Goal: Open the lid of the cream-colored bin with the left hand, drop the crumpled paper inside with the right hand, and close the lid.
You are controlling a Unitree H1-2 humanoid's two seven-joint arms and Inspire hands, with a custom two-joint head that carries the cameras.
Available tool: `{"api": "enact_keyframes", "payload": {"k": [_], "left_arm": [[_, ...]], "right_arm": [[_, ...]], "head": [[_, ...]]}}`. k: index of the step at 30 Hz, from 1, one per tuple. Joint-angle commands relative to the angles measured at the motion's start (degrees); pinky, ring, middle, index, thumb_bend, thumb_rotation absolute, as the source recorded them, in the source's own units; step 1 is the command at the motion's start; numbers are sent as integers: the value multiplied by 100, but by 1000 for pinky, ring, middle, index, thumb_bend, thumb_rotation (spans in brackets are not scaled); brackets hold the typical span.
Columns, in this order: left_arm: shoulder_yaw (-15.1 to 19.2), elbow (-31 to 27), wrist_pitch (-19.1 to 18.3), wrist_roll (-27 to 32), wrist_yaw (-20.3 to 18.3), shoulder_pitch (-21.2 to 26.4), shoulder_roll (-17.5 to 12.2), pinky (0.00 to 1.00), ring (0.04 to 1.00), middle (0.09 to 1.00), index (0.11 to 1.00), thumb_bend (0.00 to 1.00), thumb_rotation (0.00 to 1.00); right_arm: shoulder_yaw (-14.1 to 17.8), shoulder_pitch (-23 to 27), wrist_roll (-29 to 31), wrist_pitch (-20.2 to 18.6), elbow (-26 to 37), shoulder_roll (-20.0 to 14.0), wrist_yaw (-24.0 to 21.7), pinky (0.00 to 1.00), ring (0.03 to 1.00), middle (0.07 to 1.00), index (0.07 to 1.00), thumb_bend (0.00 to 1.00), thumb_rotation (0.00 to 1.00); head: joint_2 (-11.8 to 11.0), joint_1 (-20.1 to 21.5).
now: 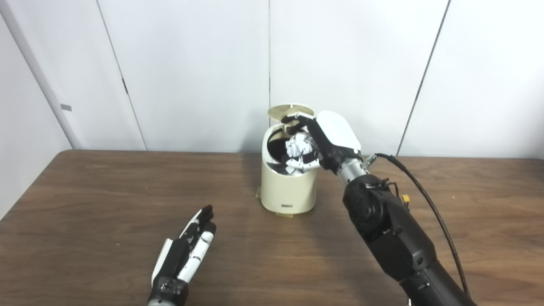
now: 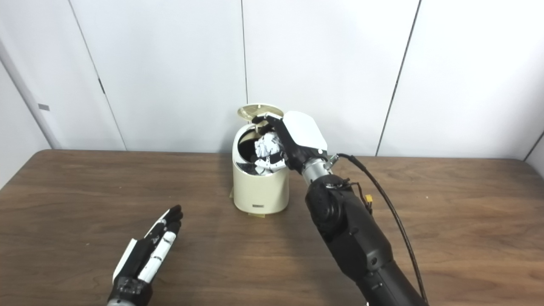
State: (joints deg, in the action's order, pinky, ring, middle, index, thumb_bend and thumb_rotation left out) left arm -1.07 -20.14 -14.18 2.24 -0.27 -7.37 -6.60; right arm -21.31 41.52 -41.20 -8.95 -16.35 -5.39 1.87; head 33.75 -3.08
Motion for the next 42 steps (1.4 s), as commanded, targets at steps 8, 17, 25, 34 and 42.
{"api": "enact_keyframes", "payload": {"k": [8,17,25,34,42], "left_arm": [[-49,-124,89,-52,56,-162,208,985,971,956,986,530,739],[-78,-125,84,-60,68,-152,218,981,964,947,986,519,741],[-134,-137,-6,-85,71,-121,218,981,965,943,990,518,741],[-155,-187,-58,-90,72,-130,208,1000,967,944,994,502,744],[-123,-156,-21,-7,69,-129,222,995,963,939,989,509,729]], "right_arm": [[-48,90,38,150,38,-43,-87,585,713,762,743,903,174],[-114,138,137,499,-115,32,2,600,704,745,739,891,170],[-118,215,128,532,-206,161,112,584,687,739,720,877,125],[-105,213,110,504,-216,181,130,604,695,737,715,881,122],[-72,208,134,475,-189,172,117,523,639,703,712,882,119]], "head": [[38,-2],[43,-12],[38,-45],[35,-48],[42,-38]]}}
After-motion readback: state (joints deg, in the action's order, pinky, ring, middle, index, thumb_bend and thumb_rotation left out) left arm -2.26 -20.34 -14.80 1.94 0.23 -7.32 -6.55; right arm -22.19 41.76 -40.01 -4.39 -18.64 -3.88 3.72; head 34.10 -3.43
